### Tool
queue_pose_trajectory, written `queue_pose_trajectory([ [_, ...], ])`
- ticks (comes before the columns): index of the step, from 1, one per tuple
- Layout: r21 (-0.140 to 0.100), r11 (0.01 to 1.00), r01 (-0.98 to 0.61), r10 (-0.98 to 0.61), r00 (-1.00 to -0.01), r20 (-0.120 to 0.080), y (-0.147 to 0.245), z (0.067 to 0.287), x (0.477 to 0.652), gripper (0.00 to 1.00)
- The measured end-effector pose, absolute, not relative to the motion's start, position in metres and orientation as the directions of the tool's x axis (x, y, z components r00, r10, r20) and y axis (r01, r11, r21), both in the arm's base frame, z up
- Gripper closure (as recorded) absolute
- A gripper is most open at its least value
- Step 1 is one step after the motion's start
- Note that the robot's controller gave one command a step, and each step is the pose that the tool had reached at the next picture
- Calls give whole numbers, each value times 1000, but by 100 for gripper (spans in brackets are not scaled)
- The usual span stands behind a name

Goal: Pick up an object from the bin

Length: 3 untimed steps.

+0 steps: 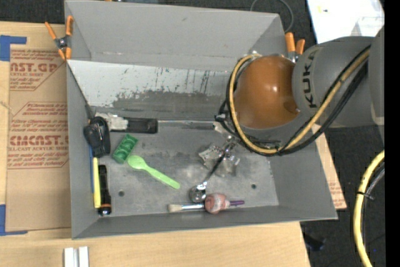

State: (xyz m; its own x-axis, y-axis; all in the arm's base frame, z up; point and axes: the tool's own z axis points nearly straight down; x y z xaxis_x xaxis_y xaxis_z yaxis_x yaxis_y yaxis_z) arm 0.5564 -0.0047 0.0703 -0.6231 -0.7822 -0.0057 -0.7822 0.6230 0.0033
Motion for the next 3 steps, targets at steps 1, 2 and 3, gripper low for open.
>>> queue_pose_trajectory([
  [1,3,623,-782,-782,-623,-6,-5,70,556,100],
  [2,6,623,-782,-782,-623,-4,-4,81,555,100],
  [3,10,624,-781,-781,-624,-2,-4,133,554,100],
])
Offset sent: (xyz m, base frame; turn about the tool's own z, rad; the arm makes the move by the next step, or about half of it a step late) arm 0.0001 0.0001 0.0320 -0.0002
